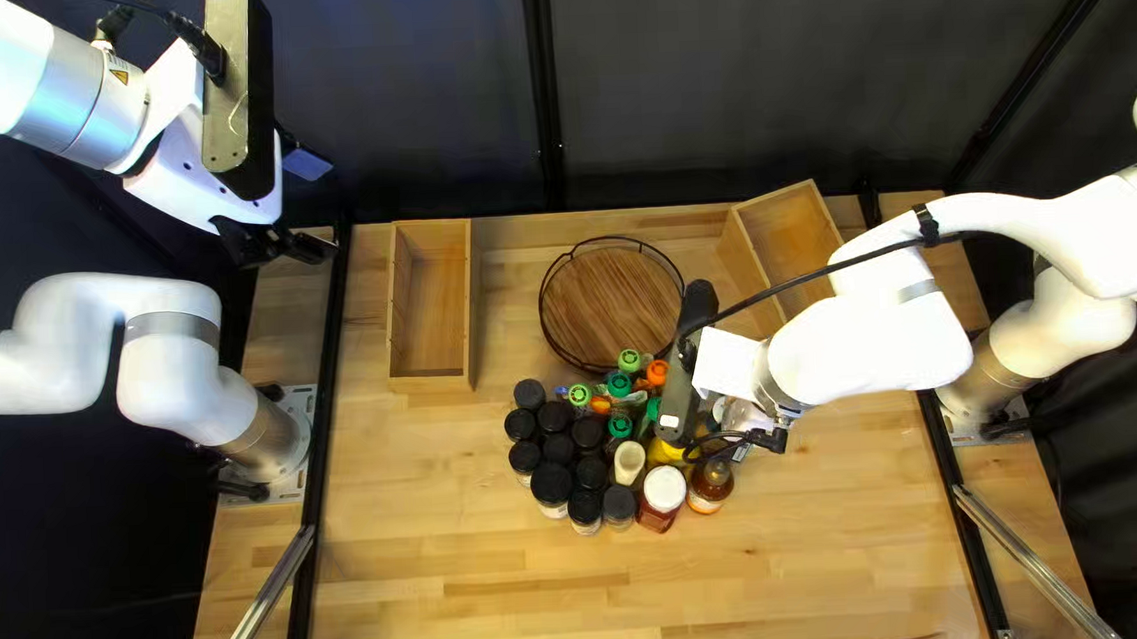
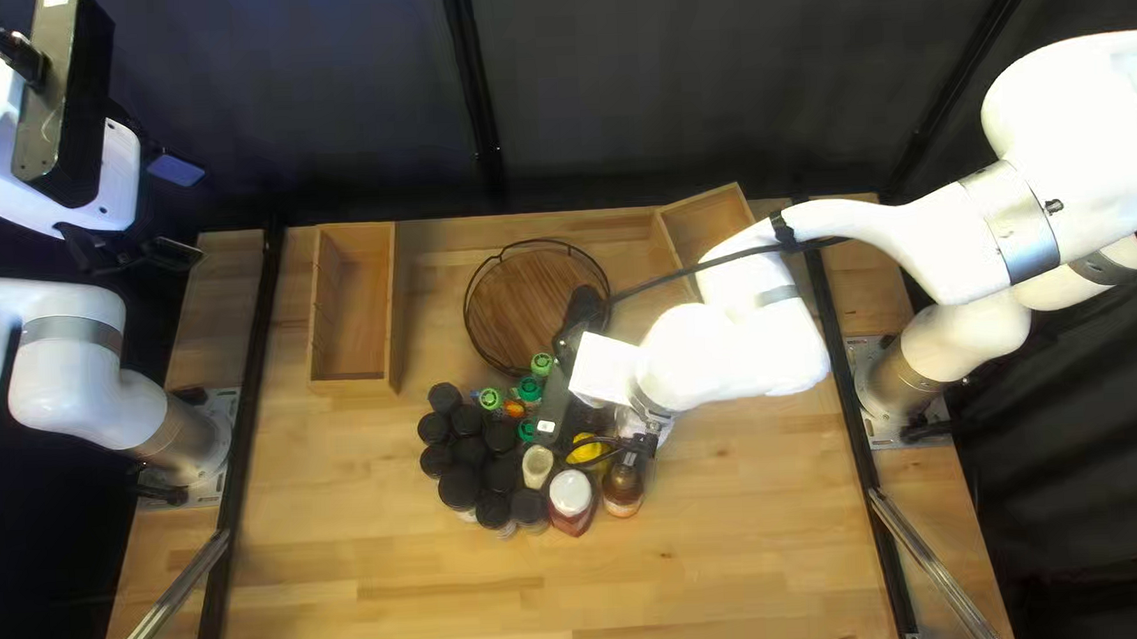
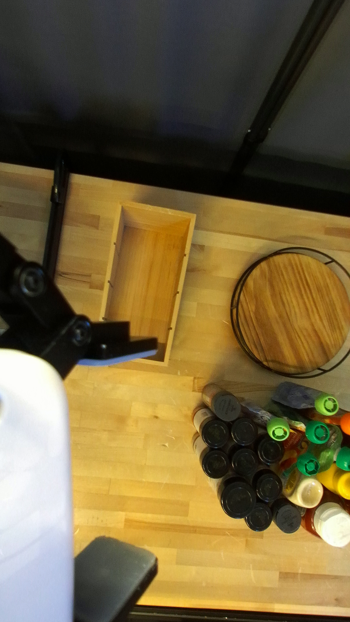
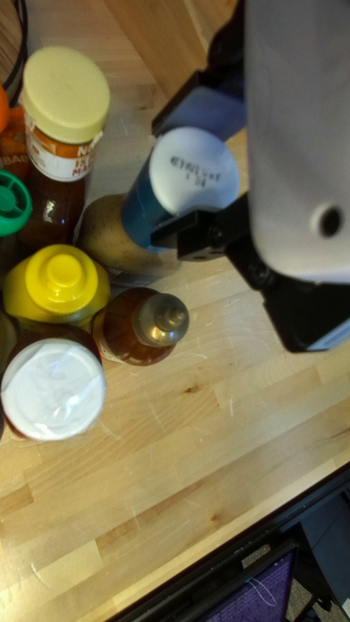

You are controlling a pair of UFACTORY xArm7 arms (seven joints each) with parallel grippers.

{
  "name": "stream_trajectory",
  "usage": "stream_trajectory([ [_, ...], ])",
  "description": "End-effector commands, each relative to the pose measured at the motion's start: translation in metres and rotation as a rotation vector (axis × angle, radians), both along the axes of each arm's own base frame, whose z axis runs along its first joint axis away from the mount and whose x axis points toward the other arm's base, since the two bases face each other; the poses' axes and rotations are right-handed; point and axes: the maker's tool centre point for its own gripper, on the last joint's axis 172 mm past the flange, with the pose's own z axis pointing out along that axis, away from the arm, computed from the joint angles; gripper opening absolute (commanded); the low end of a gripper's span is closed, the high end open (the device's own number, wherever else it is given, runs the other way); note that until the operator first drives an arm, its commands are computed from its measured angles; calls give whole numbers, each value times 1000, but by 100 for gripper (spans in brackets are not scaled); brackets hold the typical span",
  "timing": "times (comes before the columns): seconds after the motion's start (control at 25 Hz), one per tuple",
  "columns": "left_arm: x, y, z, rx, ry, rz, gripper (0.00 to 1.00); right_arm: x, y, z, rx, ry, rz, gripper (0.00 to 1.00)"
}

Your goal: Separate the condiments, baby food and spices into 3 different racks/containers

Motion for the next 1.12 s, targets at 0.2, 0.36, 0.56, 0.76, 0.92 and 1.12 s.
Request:
stream_trajectory([
  [0.2, 0, 0, 0, 0, 0, 0, 100, -24, -24, 63, 2, -3, -10, 0],
  [0.36, 0, 0, 0, 0, 0, 0, 100, -39, -53, 88, 13, -5, -27, 0],
  [0.56, 0, 0, 0, 0, 0, 0, 100, -58, -102, 104, 21, 4, -70, 0],
  [0.76, 0, 0, 0, 0, 0, 0, 100, -80, -157, 110, 22, 13, -129, 0],
  [0.92, 0, 0, 0, 0, 0, 0, 100, -103, -201, 117, 8, 10, -188, 0],
  [1.12, 0, 0, 0, 0, 0, 0, 100, -129, -241, 107, -16, 14, -262, 0],
])
